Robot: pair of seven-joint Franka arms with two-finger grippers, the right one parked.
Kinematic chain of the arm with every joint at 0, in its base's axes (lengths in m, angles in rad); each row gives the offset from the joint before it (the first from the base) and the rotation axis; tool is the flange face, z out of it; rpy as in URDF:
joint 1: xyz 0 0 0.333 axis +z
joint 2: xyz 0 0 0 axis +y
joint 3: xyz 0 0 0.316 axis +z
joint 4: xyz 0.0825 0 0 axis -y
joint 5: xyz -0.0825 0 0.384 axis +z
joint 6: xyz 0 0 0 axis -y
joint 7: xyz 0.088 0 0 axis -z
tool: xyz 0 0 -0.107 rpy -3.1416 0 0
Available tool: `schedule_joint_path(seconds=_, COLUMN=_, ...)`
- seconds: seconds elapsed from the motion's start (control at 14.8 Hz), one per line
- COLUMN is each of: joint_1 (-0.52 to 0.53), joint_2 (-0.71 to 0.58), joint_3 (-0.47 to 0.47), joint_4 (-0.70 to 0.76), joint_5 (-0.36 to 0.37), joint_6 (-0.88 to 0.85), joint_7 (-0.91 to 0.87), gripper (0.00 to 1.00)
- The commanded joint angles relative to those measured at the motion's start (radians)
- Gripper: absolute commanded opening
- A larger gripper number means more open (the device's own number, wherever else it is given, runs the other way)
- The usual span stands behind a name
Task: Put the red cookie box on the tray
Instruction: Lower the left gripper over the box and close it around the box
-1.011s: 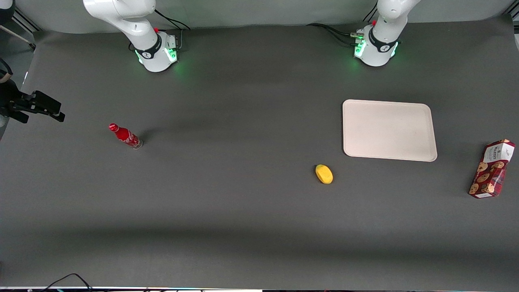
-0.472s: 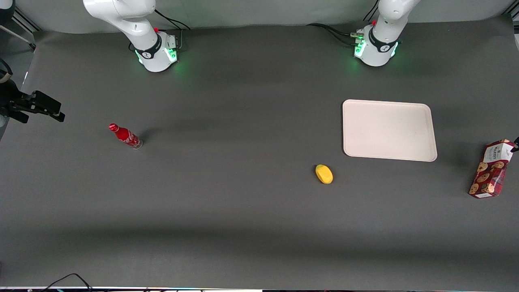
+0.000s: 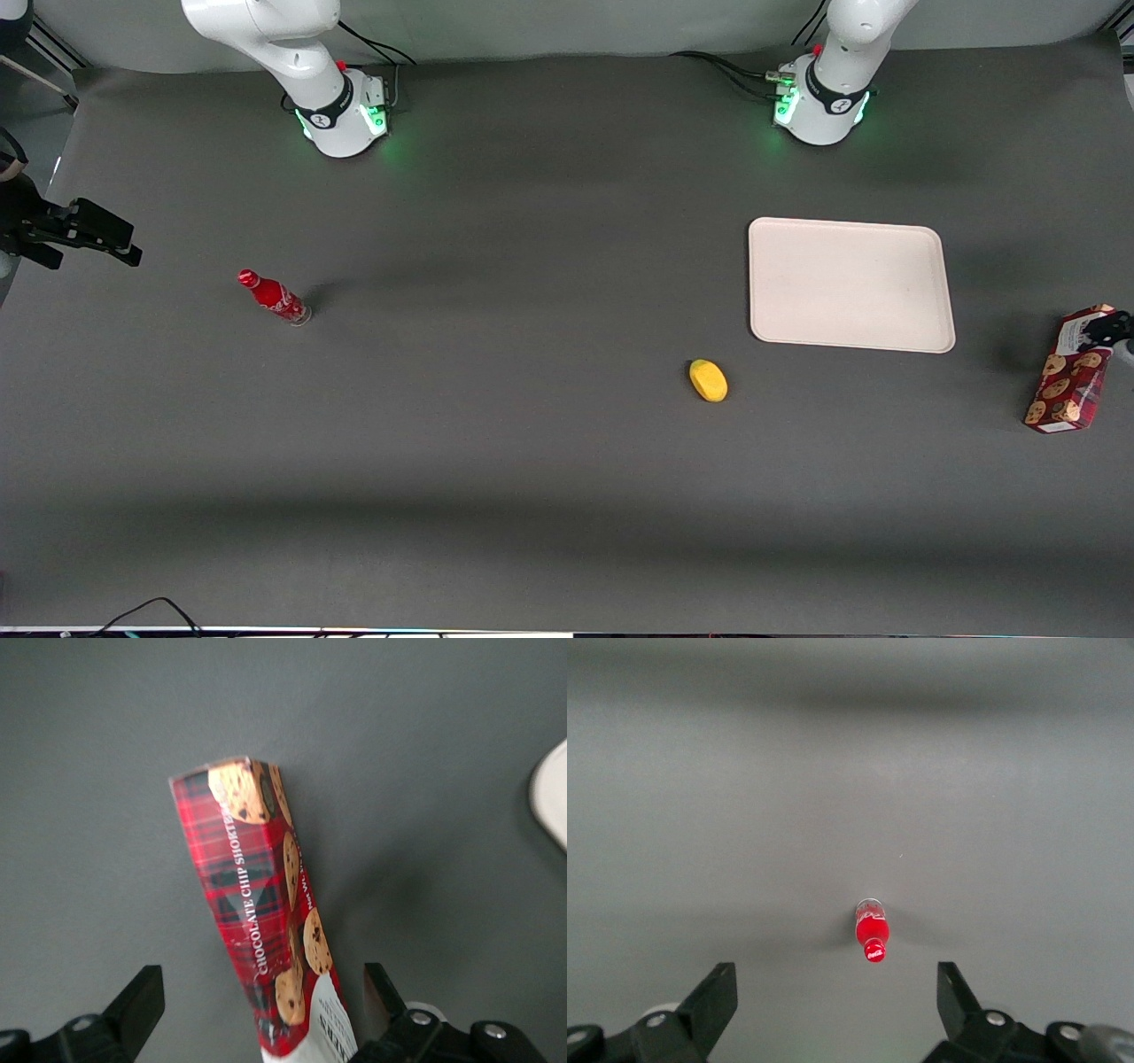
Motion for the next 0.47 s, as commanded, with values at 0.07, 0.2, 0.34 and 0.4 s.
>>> schedule_joint_path(seconds=0.07, joint_1=0.004, joint_2=0.034, joint_3=0.03, joint_4=-0.046, joint_5=0.015, joint_6=0.091, joint_7=-0.008, gripper=1.0)
schedule_joint_path(seconds=0.2, joint_1=0.002, joint_2=0.051, joint_3=0.045, joint_4=-0.057, joint_5=0.015, joint_6=0.096, joint_7=-0.01, gripper=1.0)
schedule_joint_path(seconds=0.34, joint_1=0.002, joint_2=0.055, joint_3=0.047, joint_4=-0.075, joint_5=0.015, joint_6=0.124, joint_7=-0.01, gripper=1.0)
schedule_joint_path(seconds=0.4, joint_1=0.004, joint_2=0.06, joint_3=0.048, joint_4=-0.081, joint_5=0.015, joint_6=0.137, joint_7=-0.01, gripper=1.0)
